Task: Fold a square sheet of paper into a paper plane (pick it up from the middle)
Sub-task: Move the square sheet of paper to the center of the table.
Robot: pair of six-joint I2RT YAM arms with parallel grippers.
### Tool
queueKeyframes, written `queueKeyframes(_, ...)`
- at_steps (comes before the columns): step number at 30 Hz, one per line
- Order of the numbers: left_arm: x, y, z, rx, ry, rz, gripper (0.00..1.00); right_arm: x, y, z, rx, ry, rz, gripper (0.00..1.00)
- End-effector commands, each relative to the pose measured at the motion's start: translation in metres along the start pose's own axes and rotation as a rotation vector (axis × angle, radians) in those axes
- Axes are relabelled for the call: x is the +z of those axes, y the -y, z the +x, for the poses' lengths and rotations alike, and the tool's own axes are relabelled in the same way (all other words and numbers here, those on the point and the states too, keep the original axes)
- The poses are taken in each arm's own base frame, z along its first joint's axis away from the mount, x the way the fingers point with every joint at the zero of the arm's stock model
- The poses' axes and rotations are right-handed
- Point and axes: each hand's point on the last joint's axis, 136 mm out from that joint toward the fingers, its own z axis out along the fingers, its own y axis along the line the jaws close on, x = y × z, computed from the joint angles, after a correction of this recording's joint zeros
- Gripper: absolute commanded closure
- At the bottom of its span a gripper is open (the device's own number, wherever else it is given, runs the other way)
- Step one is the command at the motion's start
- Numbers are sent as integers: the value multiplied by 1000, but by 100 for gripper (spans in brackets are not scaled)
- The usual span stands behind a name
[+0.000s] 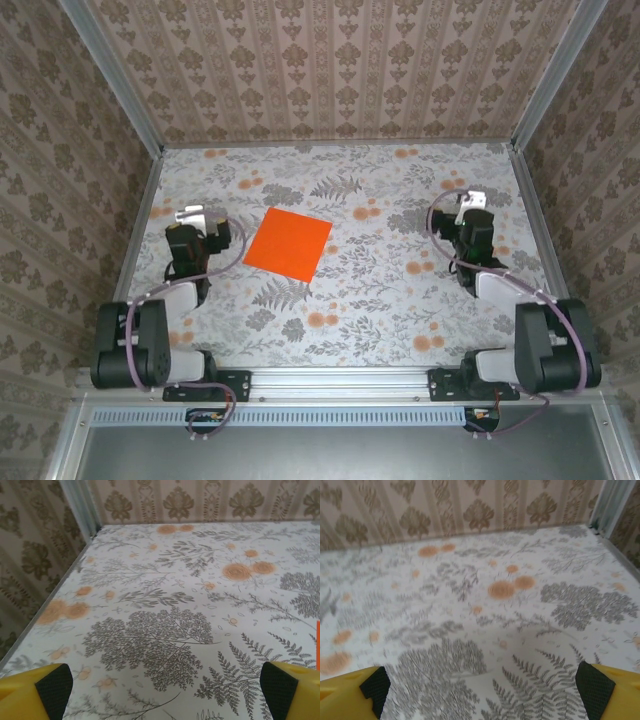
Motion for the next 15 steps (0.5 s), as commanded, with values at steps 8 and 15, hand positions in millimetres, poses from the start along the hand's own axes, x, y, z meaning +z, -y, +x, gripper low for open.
queueKeyframes(8,-31,33,-28,-150,-251,76,0,-28,-34,-13,337,-277,-83,0)
queueKeyframes(15,-25,115,-17,-248,-455,319,0,-30,-88,5,354,-424,-202,0)
